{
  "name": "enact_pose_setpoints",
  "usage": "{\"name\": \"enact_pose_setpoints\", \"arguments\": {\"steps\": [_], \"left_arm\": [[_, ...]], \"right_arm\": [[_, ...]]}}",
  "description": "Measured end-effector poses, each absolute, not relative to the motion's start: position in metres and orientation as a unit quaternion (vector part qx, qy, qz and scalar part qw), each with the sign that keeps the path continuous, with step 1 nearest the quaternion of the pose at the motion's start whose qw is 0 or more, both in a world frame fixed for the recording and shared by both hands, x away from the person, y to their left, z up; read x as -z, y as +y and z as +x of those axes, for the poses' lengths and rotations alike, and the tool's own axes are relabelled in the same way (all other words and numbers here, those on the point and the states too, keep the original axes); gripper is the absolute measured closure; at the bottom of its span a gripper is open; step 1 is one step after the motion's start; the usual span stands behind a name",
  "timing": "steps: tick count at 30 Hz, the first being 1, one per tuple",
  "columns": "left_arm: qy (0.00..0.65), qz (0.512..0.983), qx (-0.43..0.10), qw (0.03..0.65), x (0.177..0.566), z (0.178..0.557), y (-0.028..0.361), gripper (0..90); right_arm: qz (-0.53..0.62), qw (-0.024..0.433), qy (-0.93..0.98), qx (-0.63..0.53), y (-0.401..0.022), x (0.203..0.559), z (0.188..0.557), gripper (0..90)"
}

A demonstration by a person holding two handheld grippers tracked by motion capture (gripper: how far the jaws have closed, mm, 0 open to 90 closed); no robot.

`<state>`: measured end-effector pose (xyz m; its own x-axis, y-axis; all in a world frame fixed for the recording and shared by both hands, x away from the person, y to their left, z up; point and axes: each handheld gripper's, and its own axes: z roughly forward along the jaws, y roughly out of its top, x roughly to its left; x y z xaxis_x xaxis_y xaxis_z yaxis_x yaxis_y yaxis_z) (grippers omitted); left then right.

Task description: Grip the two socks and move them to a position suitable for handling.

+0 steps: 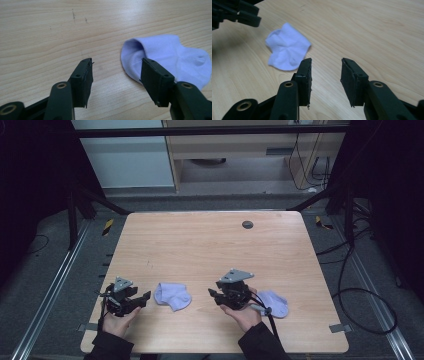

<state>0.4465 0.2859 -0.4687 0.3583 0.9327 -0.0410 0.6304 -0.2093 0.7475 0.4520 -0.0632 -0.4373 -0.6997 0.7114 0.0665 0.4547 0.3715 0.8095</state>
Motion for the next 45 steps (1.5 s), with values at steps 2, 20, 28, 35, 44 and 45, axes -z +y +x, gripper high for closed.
{"name": "enact_pose_setpoints", "arguments": {"steps": [2, 20, 28, 35, 44, 45], "left_arm": [[0.523, 0.748, -0.216, 0.347, 0.47, 0.447, 0.286, 44.2], [0.509, 0.77, -0.205, 0.326, 0.484, 0.461, 0.267, 53.2], [0.512, 0.773, -0.19, 0.324, 0.488, 0.464, 0.266, 57.8], [0.508, 0.78, -0.179, 0.318, 0.491, 0.465, 0.263, 64.1], [0.501, 0.786, -0.171, 0.319, 0.491, 0.466, 0.261, 77.1], [0.5, 0.787, -0.167, 0.321, 0.491, 0.466, 0.261, 78.6]], "right_arm": [[0.351, 0.14, 0.82, -0.429, -0.05, 0.439, 0.453, 61.4], [0.308, 0.101, 0.857, -0.402, 0.032, 0.474, 0.454, 61.4], [0.292, 0.102, 0.873, -0.376, 0.052, 0.489, 0.455, 61.6], [0.286, 0.107, 0.877, -0.37, 0.057, 0.498, 0.455, 67.3], [0.303, 0.116, 0.873, -0.364, 0.056, 0.496, 0.455, 88.0], [0.304, 0.116, 0.871, -0.368, 0.055, 0.496, 0.455, 88.1]]}}
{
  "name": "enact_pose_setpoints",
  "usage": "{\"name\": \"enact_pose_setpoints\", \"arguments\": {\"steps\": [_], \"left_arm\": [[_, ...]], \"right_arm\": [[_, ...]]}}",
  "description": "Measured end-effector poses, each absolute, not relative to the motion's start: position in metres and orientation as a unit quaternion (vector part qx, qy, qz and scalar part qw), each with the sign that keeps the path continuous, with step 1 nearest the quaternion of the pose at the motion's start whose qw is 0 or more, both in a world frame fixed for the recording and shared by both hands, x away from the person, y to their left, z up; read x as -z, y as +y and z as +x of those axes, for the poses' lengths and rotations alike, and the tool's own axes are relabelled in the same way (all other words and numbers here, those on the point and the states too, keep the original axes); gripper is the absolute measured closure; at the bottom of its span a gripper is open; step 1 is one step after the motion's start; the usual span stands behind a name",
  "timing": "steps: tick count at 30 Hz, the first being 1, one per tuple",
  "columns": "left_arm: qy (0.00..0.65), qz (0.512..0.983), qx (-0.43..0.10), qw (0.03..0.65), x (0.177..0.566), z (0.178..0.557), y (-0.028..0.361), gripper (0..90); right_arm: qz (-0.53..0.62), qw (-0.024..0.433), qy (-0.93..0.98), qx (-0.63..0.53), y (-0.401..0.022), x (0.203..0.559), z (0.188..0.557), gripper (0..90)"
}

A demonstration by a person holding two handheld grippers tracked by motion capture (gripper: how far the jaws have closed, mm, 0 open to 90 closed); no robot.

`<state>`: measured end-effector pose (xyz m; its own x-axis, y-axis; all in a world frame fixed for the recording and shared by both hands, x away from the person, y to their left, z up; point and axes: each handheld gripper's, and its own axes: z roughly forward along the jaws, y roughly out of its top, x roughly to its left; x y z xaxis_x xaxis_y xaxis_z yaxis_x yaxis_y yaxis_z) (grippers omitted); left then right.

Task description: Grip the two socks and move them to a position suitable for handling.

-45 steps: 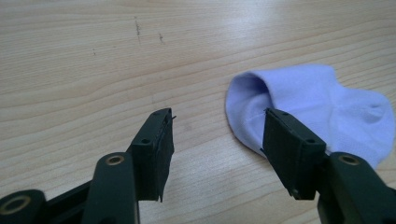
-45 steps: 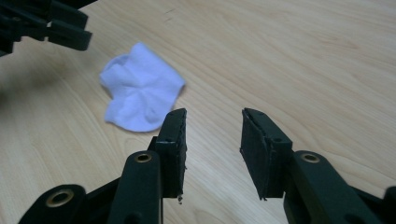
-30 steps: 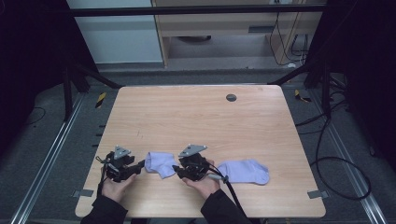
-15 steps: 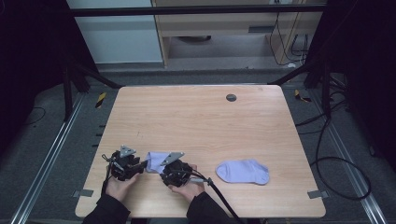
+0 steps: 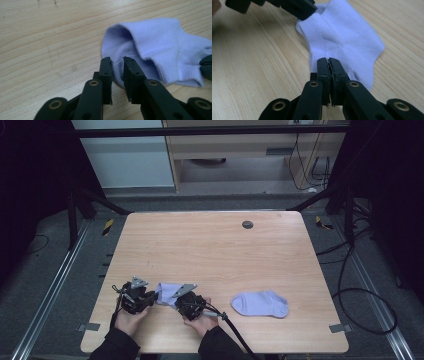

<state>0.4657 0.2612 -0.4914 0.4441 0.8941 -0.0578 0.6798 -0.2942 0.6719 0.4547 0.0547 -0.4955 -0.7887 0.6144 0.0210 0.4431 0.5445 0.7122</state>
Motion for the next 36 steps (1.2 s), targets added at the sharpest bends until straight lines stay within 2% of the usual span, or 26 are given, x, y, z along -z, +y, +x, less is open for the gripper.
{"name": "enact_pose_setpoints", "arguments": {"steps": [3, 13, 19, 26, 28, 29, 30, 31, 32, 33, 36], "left_arm": [[0.498, 0.787, -0.166, 0.325, 0.491, 0.465, 0.261, 84.7], [0.479, 0.797, -0.163, 0.331, 0.485, 0.461, 0.258, 86.7], [0.474, 0.803, -0.159, 0.324, 0.485, 0.461, 0.257, 86.8], [0.474, 0.805, -0.16, 0.318, 0.487, 0.462, 0.257, 86.3], [0.475, 0.804, -0.164, 0.319, 0.487, 0.462, 0.257, 83.0], [0.476, 0.802, -0.166, 0.319, 0.487, 0.462, 0.257, 80.1], [0.477, 0.802, -0.166, 0.318, 0.487, 0.462, 0.258, 80.1], [0.485, 0.794, -0.17, 0.325, 0.485, 0.461, 0.259, 72.1], [0.485, 0.794, -0.17, 0.325, 0.485, 0.461, 0.259, 69.3], [0.491, 0.787, -0.174, 0.331, 0.484, 0.46, 0.261, 66.0], [0.498, 0.778, -0.183, 0.337, 0.48, 0.458, 0.263, 61.8]], "right_arm": [[0.317, 0.11, 0.85, -0.406, 0.047, 0.486, 0.454, 88.3], [0.368, 0.125, 0.79, -0.474, 0.031, 0.462, 0.465, 88.3], [0.409, 0.14, 0.77, -0.469, 0.027, 0.463, 0.477, 88.1], [0.443, 0.182, 0.763, -0.434, 0.02, 0.471, 0.497, 87.4], [0.447, 0.189, 0.764, -0.425, 0.018, 0.472, 0.502, 85.1], [0.45, 0.194, 0.768, -0.413, 0.017, 0.474, 0.507, 78.8], [0.45, 0.194, 0.768, -0.413, 0.017, 0.474, 0.507, 78.8], [0.449, 0.21, 0.769, -0.404, 0.014, 0.473, 0.51, 74.9], [0.449, 0.21, 0.769, -0.404, 0.014, 0.473, 0.51, 74.9], [0.446, 0.216, 0.769, -0.404, 0.009, 0.47, 0.511, 71.0], [0.44, 0.21, 0.775, -0.402, 0.004, 0.467, 0.514, 67.4]]}}
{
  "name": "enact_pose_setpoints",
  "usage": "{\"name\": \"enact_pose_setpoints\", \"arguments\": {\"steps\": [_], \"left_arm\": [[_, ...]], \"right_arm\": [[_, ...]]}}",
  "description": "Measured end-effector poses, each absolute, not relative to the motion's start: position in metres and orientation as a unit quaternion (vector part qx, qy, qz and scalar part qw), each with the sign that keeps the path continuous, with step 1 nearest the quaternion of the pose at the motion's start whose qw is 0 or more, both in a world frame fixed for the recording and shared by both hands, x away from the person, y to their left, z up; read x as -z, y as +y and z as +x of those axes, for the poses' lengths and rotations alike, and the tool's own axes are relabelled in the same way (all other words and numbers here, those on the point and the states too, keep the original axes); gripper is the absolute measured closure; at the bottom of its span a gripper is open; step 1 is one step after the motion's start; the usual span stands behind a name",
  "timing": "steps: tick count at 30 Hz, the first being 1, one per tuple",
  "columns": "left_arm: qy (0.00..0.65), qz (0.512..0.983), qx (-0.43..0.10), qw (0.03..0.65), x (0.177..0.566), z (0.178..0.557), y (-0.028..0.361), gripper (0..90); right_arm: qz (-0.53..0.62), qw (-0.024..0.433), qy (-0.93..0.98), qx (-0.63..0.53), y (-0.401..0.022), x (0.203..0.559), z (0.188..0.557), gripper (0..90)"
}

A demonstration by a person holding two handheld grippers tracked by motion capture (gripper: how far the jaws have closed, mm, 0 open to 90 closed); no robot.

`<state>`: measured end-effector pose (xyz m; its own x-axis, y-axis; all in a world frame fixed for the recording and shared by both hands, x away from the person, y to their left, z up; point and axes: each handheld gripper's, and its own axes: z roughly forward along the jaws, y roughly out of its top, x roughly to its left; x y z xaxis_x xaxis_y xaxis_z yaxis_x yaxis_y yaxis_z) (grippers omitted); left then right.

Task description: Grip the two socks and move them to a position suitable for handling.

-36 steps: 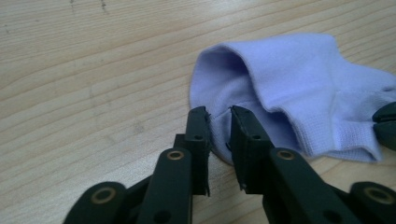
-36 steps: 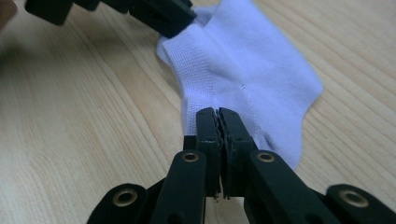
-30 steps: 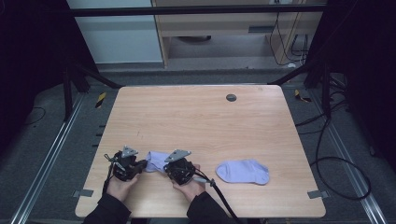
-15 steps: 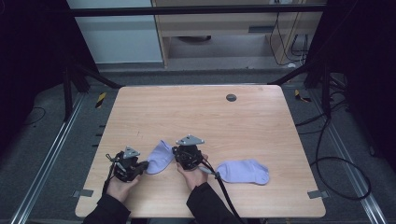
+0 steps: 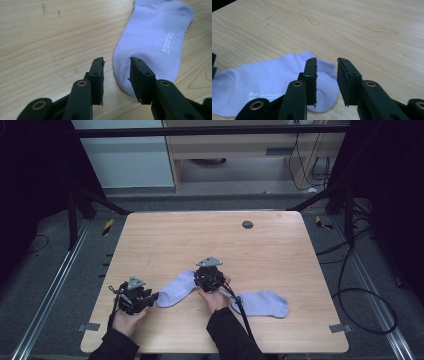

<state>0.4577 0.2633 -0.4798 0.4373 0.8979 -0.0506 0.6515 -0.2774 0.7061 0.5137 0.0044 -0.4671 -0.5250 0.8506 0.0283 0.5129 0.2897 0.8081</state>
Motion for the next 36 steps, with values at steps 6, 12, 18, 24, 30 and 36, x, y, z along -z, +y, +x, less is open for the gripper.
{"name": "enact_pose_setpoints", "arguments": {"steps": [6, 12, 18, 24, 30, 36], "left_arm": [[0.504, 0.78, -0.181, 0.323, 0.481, 0.454, 0.259, 62.3], [0.503, 0.791, -0.173, 0.302, 0.486, 0.454, 0.252, 68.7], [0.505, 0.794, -0.168, 0.294, 0.487, 0.455, 0.248, 78.3], [0.504, 0.795, -0.161, 0.297, 0.487, 0.457, 0.248, 86.6], [0.514, 0.782, -0.173, 0.308, 0.478, 0.461, 0.258, 87.0], [0.523, 0.775, -0.192, 0.298, 0.476, 0.469, 0.269, 86.9]], "right_arm": [[0.437, 0.187, 0.795, -0.377, 0.002, 0.478, 0.522, 67.8], [0.439, 0.173, 0.806, -0.357, 0.003, 0.491, 0.529, 71.2], [0.442, 0.169, 0.81, -0.346, 0.004, 0.496, 0.531, 78.2], [0.443, 0.165, 0.812, -0.343, 0.006, 0.496, 0.53, 88.2], [0.442, 0.16, 0.801, -0.372, 0.002, 0.487, 0.518, 88.2], [0.423, 0.155, 0.805, -0.386, 0.006, 0.482, 0.49, 87.9]]}}
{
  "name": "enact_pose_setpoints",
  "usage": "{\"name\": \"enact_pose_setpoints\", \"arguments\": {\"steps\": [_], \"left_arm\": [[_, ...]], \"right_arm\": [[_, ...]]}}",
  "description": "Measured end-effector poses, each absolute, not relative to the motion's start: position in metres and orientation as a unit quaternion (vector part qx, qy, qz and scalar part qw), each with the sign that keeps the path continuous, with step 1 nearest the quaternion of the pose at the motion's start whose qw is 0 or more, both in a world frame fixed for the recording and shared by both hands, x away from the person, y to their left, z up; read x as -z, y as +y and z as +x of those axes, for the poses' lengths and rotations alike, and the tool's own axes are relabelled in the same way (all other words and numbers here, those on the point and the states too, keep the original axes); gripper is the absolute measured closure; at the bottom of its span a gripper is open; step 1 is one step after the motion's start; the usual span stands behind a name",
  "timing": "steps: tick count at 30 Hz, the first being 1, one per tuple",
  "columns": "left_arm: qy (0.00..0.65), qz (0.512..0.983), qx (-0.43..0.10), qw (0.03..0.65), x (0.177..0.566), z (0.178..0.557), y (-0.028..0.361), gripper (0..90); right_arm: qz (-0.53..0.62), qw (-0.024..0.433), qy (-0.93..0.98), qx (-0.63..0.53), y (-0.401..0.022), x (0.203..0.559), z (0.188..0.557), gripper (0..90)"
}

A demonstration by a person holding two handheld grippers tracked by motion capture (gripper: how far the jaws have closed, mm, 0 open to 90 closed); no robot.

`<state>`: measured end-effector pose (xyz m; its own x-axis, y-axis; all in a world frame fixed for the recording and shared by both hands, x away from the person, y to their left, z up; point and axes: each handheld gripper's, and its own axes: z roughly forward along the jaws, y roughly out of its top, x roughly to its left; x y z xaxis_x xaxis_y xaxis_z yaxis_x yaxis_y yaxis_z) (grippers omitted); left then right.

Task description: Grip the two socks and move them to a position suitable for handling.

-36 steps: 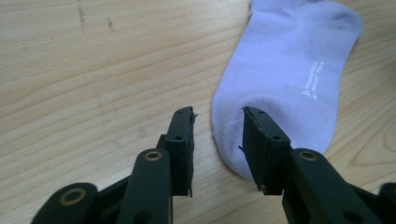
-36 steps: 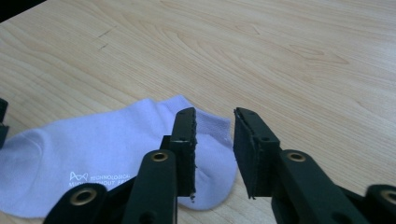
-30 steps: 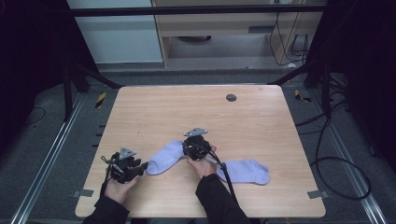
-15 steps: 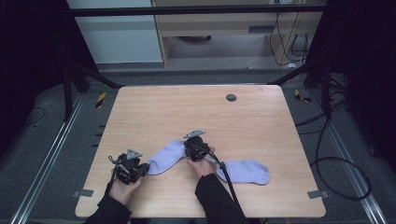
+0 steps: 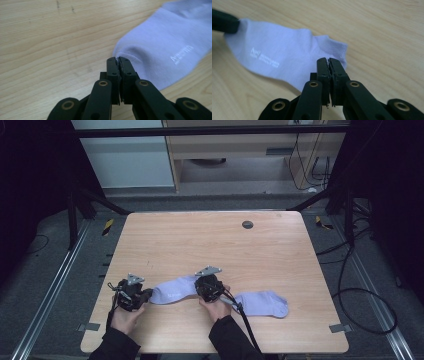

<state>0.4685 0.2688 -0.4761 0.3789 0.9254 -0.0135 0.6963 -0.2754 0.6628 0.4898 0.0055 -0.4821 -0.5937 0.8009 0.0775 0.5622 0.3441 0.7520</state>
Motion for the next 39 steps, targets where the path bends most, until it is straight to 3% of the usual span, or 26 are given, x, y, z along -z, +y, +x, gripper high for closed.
{"name": "enact_pose_setpoints", "arguments": {"steps": [5, 10, 13, 17, 27, 39], "left_arm": [[0.525, 0.776, -0.197, 0.29, 0.478, 0.472, 0.272, 86.7], [0.527, 0.775, -0.212, 0.276, 0.48, 0.474, 0.273, 83.0], [0.533, 0.765, -0.218, 0.289, 0.477, 0.473, 0.278, 76.0], [0.535, 0.756, -0.222, 0.305, 0.472, 0.471, 0.28, 69.8], [0.517, 0.753, -0.211, 0.349, 0.456, 0.462, 0.267, 56.4], [0.468, 0.781, -0.176, 0.374, 0.443, 0.453, 0.216, 54.2]], "right_arm": [[0.422, 0.142, 0.807, -0.387, 0.007, 0.485, 0.474, 87.4], [0.42, 0.127, 0.815, -0.38, 0.009, 0.493, 0.466, 81.4], [0.425, 0.125, 0.807, -0.39, 0.002, 0.49, 0.465, 74.4], [0.43, 0.131, 0.798, -0.402, -0.008, 0.482, 0.466, 72.0], [0.447, 0.159, 0.773, -0.42, -0.068, 0.451, 0.472, 64.9], [0.477, 0.175, 0.758, -0.409, -0.152, 0.441, 0.456, 59.8]]}}
